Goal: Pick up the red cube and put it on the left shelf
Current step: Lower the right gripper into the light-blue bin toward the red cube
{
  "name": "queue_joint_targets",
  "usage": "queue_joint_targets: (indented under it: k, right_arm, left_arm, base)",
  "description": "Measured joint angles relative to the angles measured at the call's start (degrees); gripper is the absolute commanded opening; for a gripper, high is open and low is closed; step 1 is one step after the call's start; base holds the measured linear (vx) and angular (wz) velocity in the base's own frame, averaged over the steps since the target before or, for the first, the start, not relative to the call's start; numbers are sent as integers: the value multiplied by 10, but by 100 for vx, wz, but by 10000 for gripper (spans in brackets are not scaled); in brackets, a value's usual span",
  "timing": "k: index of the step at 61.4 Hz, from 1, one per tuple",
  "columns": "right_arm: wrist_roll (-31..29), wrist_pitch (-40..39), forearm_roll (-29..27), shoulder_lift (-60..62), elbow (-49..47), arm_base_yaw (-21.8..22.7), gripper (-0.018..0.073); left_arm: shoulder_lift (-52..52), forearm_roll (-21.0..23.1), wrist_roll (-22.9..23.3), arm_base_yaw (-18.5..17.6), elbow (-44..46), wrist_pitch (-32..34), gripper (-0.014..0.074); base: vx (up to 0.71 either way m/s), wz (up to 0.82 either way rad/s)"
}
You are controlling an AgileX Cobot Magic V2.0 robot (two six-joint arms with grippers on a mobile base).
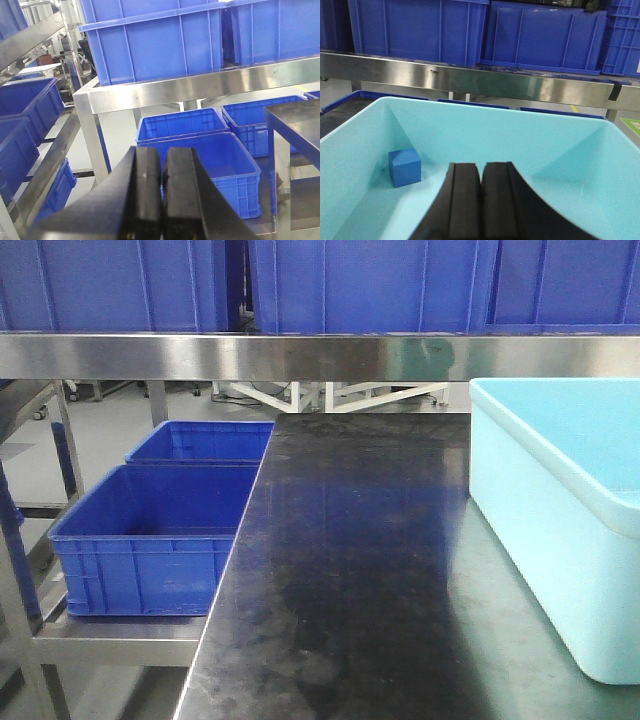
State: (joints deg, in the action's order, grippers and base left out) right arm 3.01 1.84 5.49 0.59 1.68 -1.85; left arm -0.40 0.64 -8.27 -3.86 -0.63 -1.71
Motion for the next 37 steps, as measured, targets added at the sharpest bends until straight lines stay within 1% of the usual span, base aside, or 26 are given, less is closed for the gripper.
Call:
queue_joint_targets:
  k: [37]
  right_arm:
    - [0, 0, 0, 0, 0, 0, 57]
  left_arm:
    - [0, 0, 0, 0, 0, 0, 106]
  base:
    - [0, 0]
